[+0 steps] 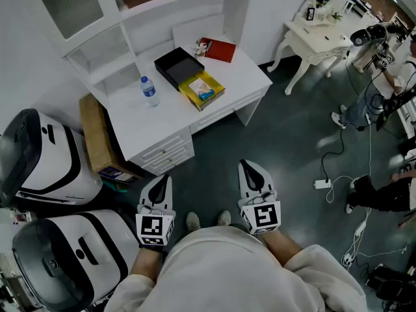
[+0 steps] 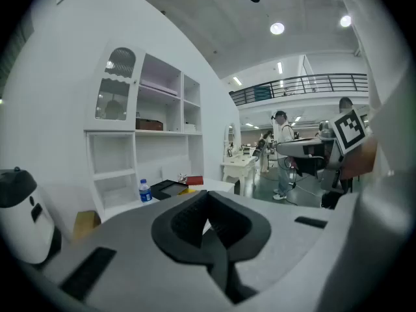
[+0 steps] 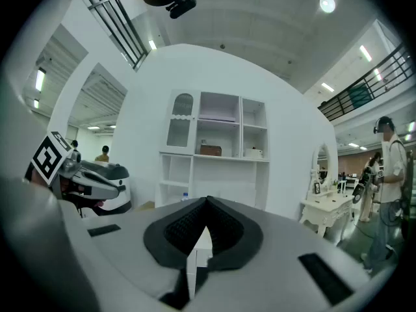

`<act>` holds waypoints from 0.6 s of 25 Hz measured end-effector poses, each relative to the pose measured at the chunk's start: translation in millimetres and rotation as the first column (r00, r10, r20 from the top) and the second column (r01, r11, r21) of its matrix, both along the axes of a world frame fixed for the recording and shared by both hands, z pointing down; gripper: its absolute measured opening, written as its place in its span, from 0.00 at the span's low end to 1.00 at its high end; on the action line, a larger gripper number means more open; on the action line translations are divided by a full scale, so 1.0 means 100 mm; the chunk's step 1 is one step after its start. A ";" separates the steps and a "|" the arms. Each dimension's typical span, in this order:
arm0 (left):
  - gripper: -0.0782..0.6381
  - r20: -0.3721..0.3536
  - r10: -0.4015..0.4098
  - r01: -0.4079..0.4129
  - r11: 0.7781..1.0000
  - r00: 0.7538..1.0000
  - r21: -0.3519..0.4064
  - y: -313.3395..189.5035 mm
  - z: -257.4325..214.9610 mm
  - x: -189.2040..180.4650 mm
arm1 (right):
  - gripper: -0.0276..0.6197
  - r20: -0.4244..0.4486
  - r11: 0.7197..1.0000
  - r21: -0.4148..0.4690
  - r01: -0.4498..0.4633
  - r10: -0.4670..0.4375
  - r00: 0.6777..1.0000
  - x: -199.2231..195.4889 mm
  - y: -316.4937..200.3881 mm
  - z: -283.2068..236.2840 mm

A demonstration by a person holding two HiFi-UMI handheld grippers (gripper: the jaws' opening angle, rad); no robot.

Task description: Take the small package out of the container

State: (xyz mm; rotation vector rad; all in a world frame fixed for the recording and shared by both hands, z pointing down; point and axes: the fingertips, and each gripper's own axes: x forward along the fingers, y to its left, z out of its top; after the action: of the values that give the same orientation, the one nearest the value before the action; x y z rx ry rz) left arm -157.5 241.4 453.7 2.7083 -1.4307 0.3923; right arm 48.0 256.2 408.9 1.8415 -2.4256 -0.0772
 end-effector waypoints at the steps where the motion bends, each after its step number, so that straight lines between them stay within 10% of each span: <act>1: 0.12 0.002 0.000 0.000 1.000 1.000 -0.002 0.01 0.00 0.00 | 0.08 -0.001 1.000 -0.004 0.000 0.000 1.000 0.01 0.01 0.01; 15: 0.12 0.015 0.005 -0.004 1.000 1.000 -0.008 0.06 0.04 0.08 | 0.08 0.040 1.000 -0.014 0.028 -0.027 0.999 0.08 0.07 0.06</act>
State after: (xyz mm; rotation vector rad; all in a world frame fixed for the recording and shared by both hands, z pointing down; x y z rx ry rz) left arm -149.5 247.0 457.4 2.7087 -1.4240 0.4187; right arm 55.9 263.0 415.1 1.8208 -2.4714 -0.0253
